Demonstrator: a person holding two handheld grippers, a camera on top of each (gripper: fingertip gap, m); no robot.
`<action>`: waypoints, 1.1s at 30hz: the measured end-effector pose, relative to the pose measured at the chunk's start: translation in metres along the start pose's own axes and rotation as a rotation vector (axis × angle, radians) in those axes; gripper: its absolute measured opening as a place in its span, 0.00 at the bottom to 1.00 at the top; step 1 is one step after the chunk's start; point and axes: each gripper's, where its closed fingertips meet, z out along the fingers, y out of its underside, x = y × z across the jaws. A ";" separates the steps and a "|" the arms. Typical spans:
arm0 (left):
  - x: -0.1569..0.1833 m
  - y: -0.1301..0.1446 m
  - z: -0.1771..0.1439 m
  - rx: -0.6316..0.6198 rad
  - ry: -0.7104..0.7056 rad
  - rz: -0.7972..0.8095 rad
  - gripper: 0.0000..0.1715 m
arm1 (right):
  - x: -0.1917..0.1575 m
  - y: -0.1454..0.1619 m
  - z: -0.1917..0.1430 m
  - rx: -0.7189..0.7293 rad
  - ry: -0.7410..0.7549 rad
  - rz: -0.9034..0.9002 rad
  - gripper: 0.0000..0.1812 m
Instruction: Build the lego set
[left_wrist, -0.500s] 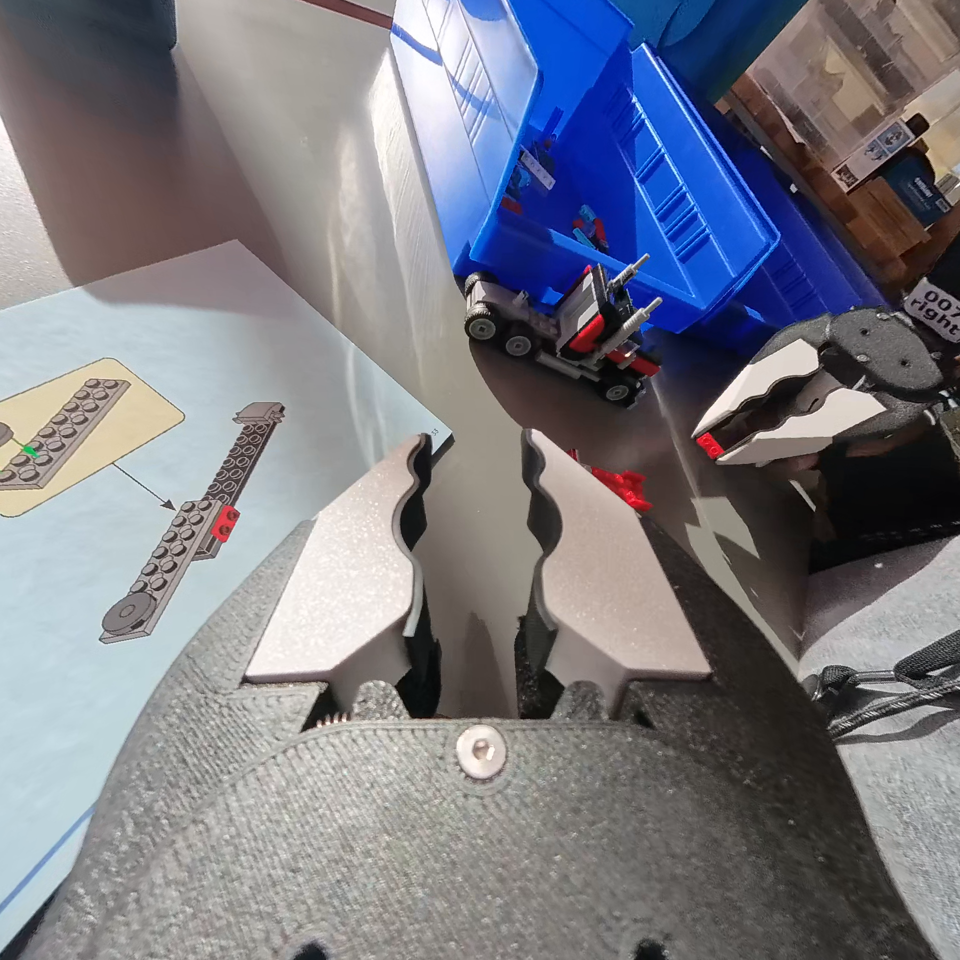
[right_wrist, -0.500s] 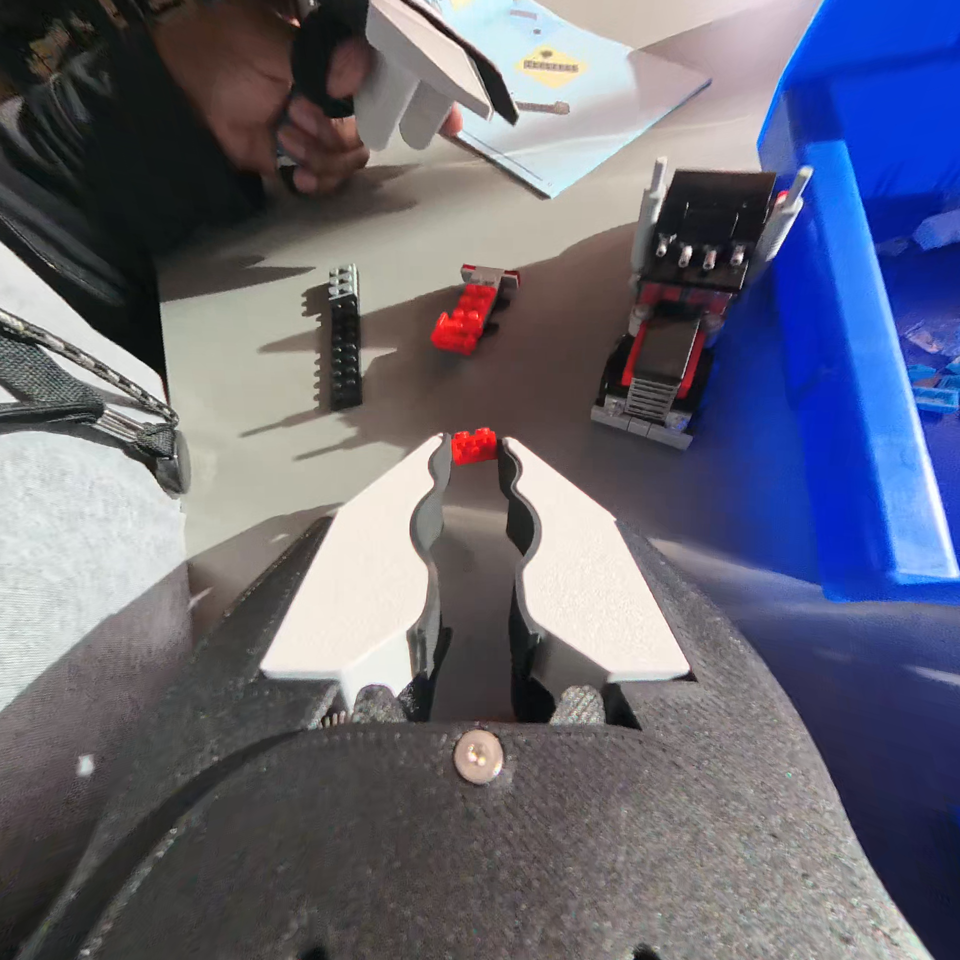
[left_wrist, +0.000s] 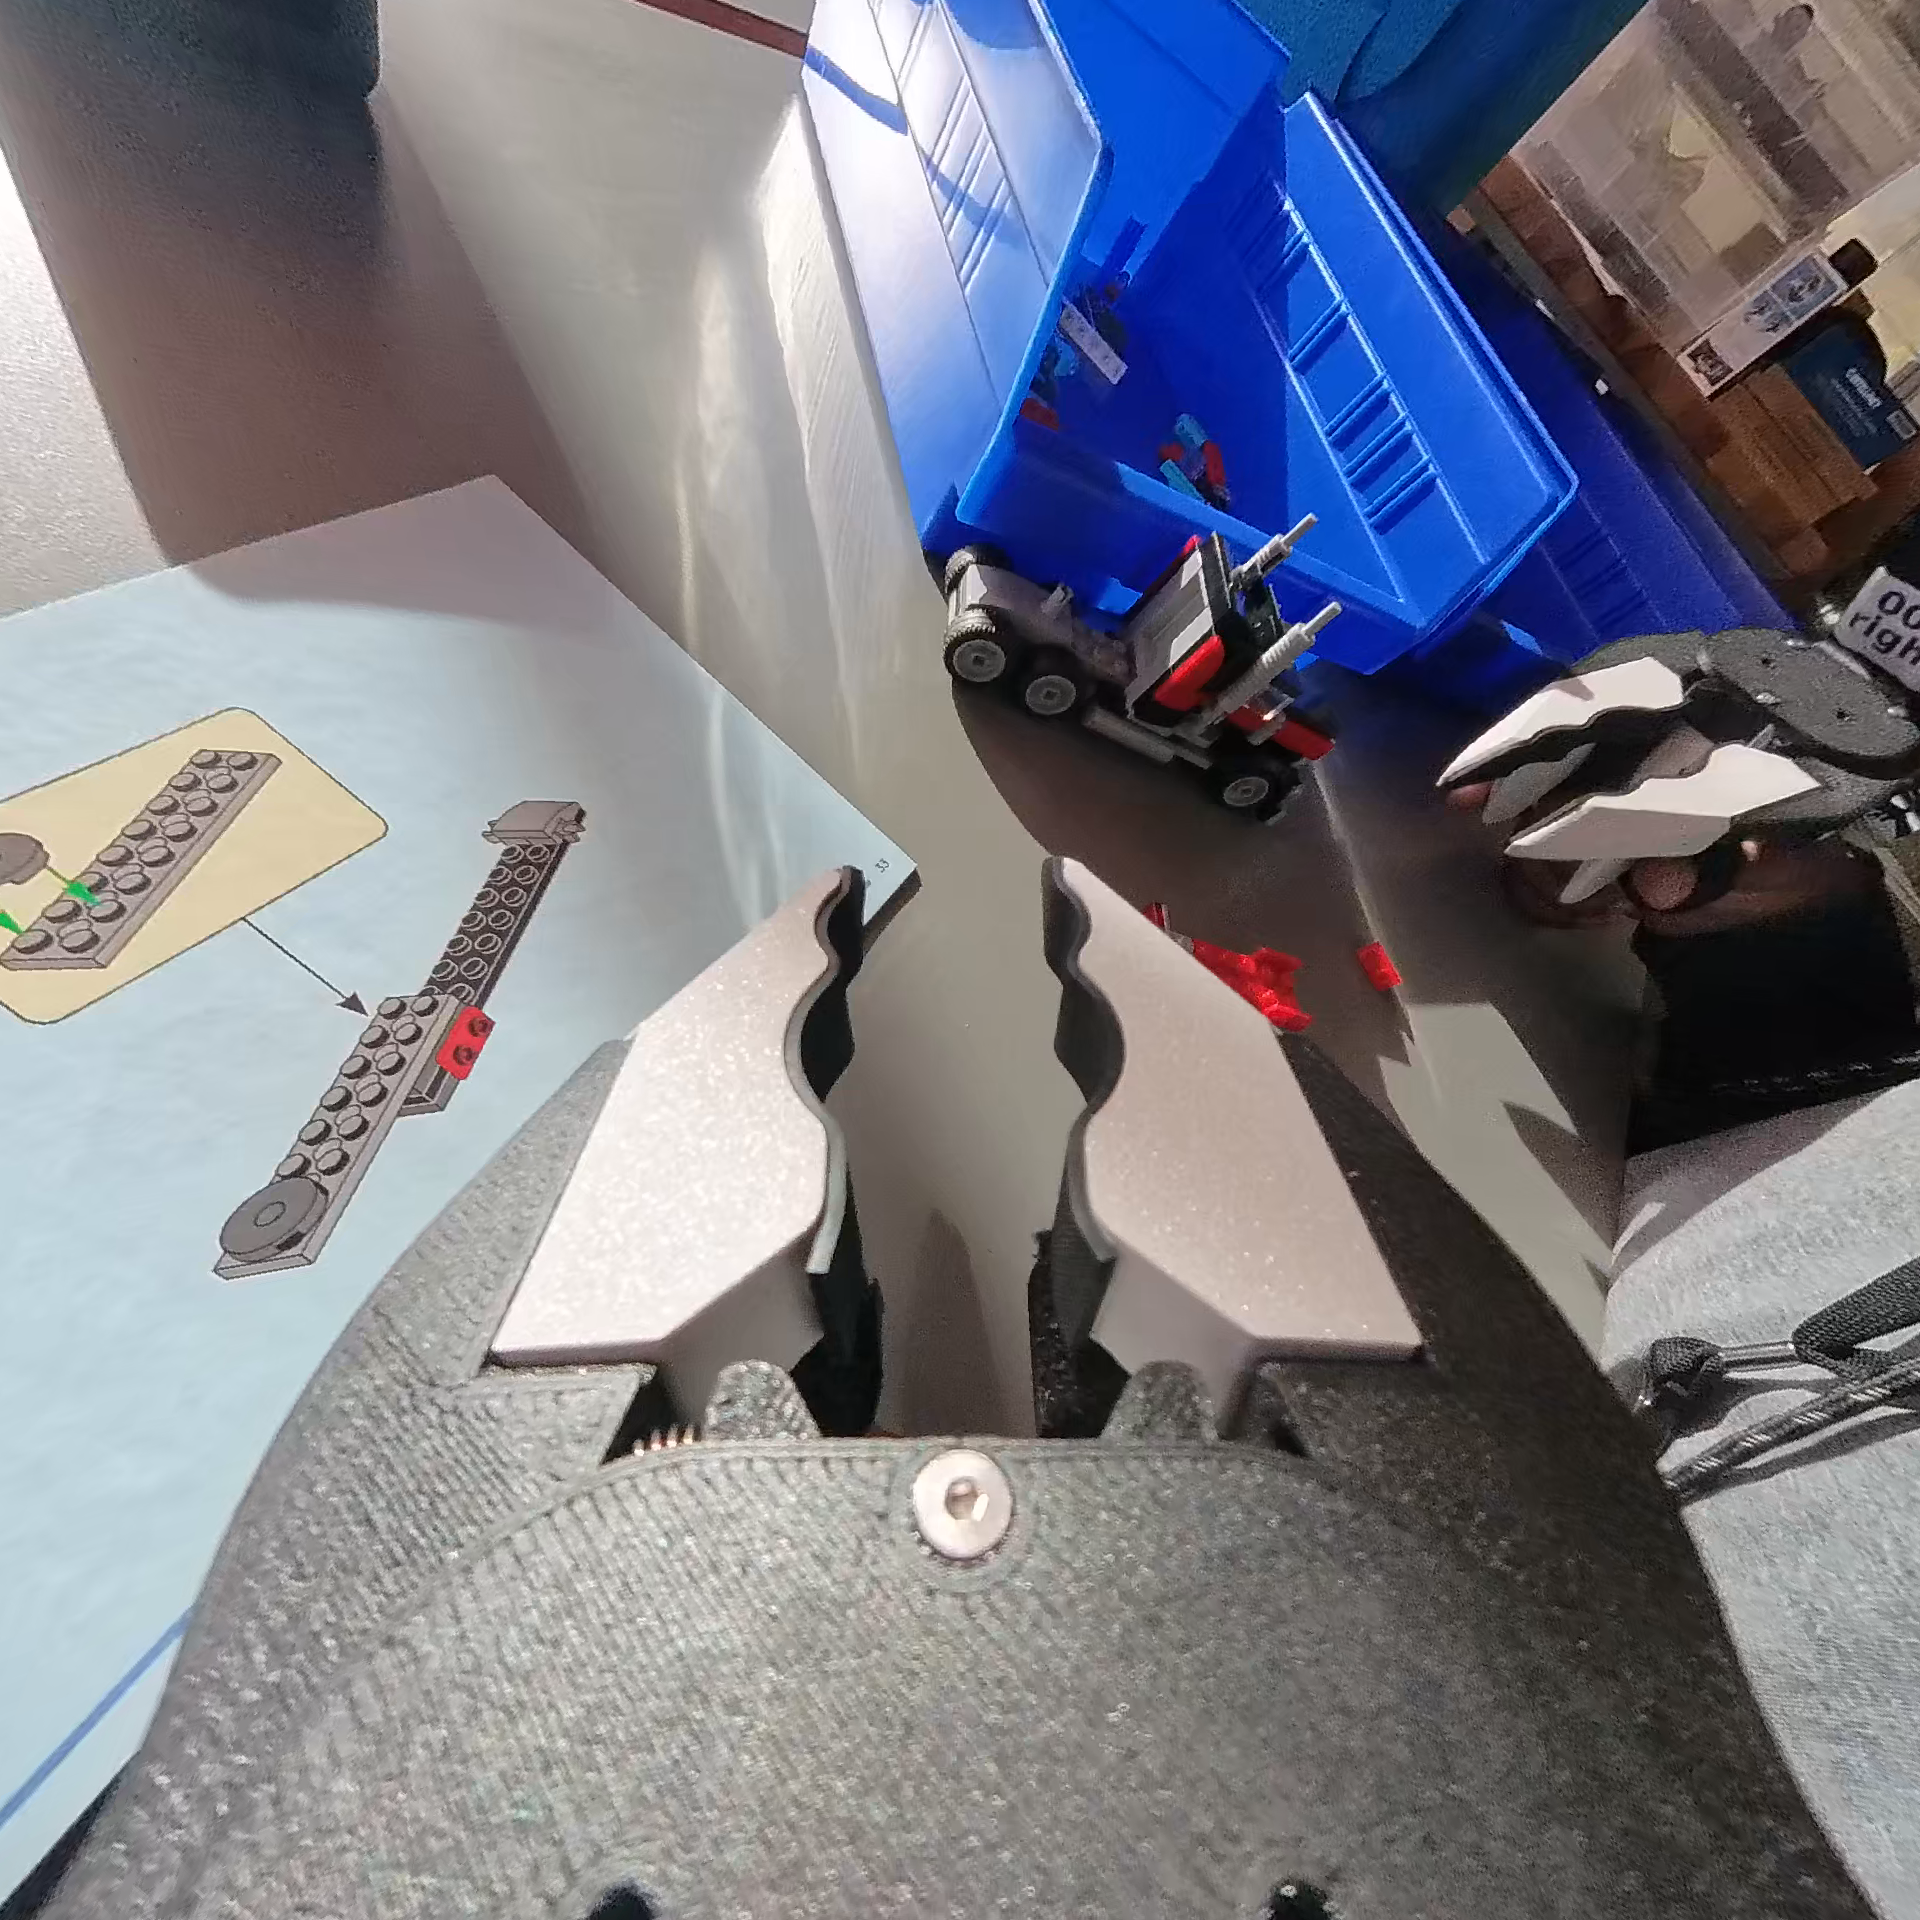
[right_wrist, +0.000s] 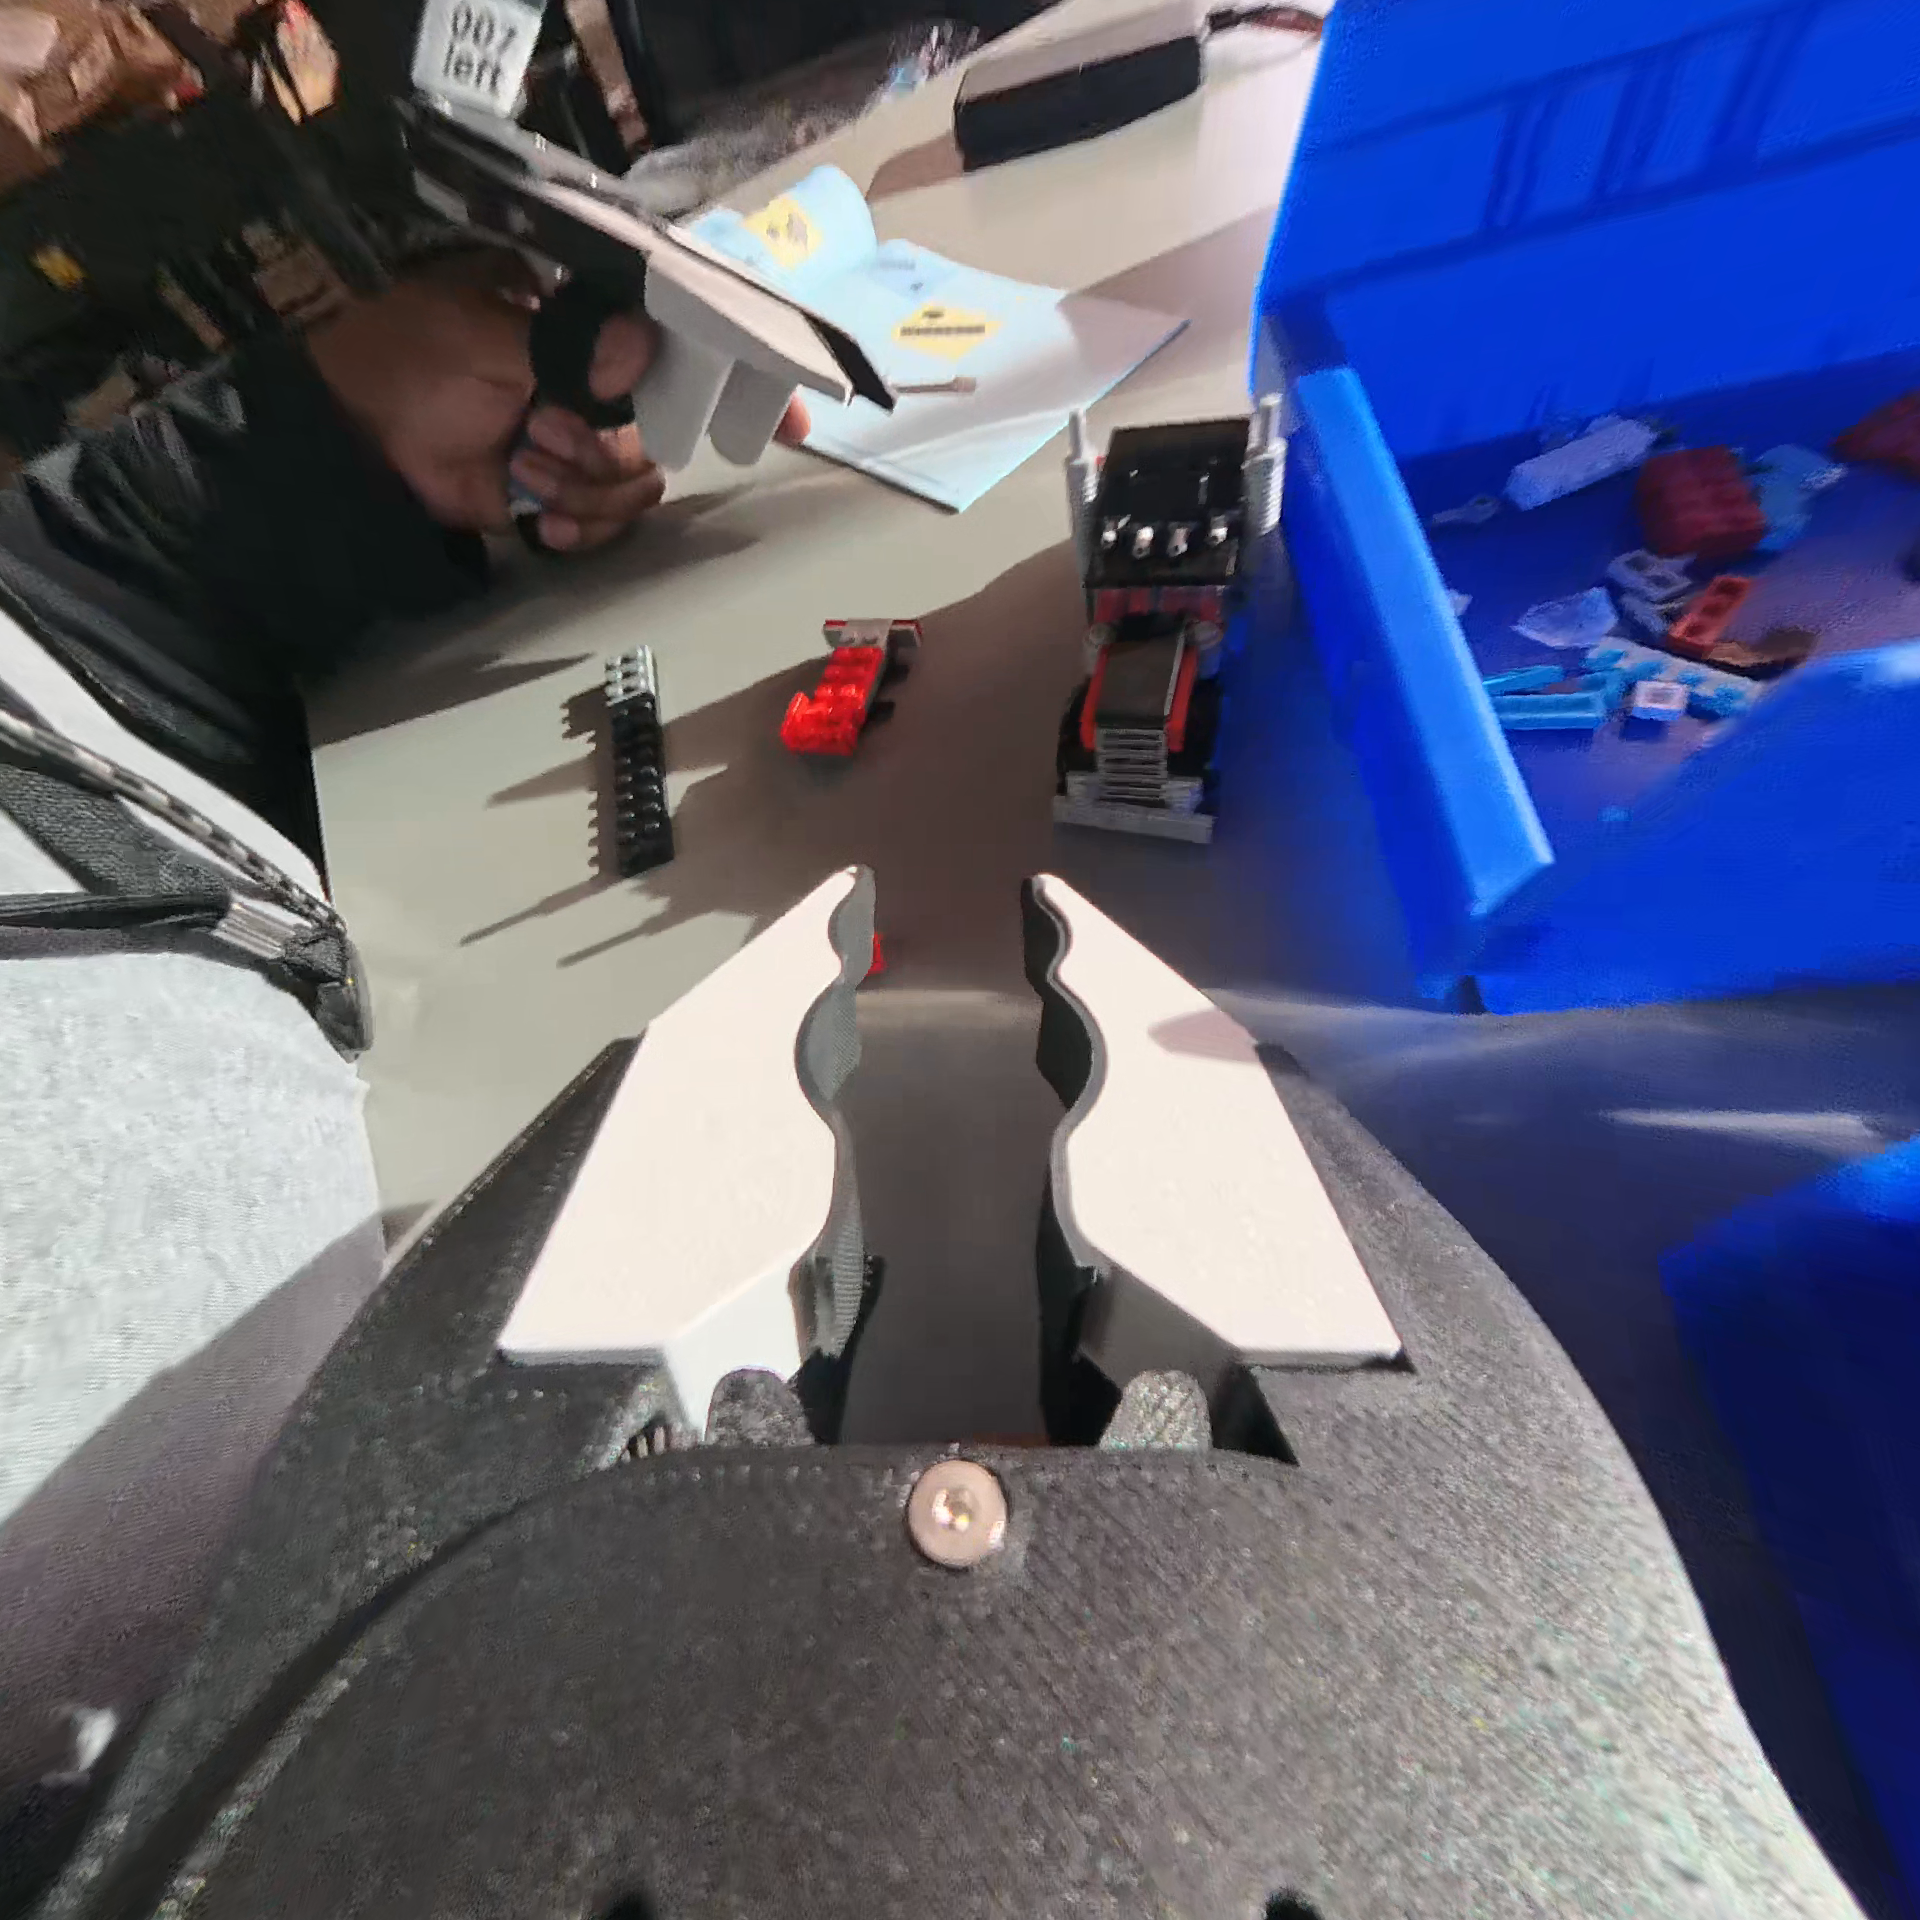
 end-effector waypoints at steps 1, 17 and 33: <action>0.000 0.000 0.000 0.001 -0.002 0.006 0.21 | 0.002 -0.002 -0.007 0.036 0.013 0.006 0.17; 0.000 0.012 0.012 -0.105 -0.050 0.094 0.21 | 0.046 0.040 -0.126 0.103 0.143 0.030 0.17; -0.008 0.018 0.018 -0.165 -0.123 0.103 0.20 | 0.051 0.033 -0.138 0.192 0.036 0.175 0.15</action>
